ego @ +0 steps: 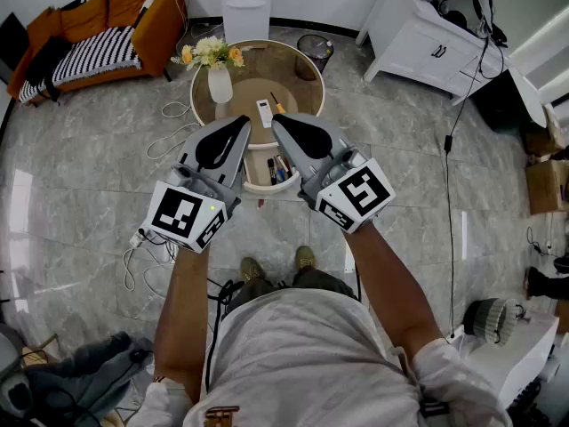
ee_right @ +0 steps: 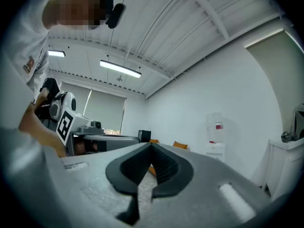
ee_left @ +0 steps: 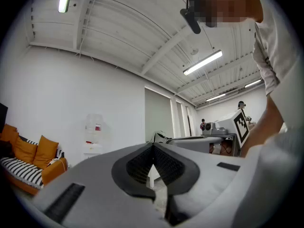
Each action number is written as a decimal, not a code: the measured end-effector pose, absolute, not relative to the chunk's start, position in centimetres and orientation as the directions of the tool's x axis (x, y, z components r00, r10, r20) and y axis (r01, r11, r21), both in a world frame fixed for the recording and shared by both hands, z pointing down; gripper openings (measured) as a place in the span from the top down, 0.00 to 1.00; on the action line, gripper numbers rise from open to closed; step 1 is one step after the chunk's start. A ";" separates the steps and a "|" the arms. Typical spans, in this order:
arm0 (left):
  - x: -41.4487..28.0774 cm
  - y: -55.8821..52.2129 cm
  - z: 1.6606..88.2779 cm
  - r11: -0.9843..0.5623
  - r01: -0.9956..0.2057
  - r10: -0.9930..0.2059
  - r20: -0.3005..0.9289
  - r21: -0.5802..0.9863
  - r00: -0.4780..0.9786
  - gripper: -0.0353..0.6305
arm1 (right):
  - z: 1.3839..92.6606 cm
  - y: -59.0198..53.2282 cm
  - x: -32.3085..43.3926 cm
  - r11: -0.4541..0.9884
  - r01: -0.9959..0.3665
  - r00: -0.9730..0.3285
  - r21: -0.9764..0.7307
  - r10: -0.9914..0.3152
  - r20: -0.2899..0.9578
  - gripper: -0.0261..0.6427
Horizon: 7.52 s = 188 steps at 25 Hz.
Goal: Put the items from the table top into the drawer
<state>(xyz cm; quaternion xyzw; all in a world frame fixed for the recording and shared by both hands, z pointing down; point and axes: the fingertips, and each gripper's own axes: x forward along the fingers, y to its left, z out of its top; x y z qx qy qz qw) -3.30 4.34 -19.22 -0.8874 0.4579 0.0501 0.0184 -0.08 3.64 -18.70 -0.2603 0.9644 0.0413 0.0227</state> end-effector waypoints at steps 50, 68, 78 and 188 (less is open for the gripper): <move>-8.1 -14.2 -8.5 -0.455 -0.890 -0.890 -0.019 -0.017 0.455 0.95 | -6.3 -15.1 -2.7 0.775 -0.623 -0.767 0.107 -0.632 0.109 0.96; -10.4 -20.3 2.7 -0.486 -0.873 -0.870 0.072 0.037 0.487 0.95 | 3.9 -21.6 -5.8 0.709 -0.697 -0.675 0.109 -0.699 0.237 0.96; -10.7 -22.5 9.3 -0.545 -0.836 -0.826 0.134 0.058 0.548 0.95 | 11.1 -24.0 -6.0 0.656 -0.750 -0.600 0.088 -0.730 0.328 0.92; -4.5 -5.0 31.2 -0.495 -0.860 -0.832 0.218 0.124 0.510 0.95 | 37.3 -4.6 2.6 0.611 -0.791 -0.503 -0.034 -0.617 0.605 0.62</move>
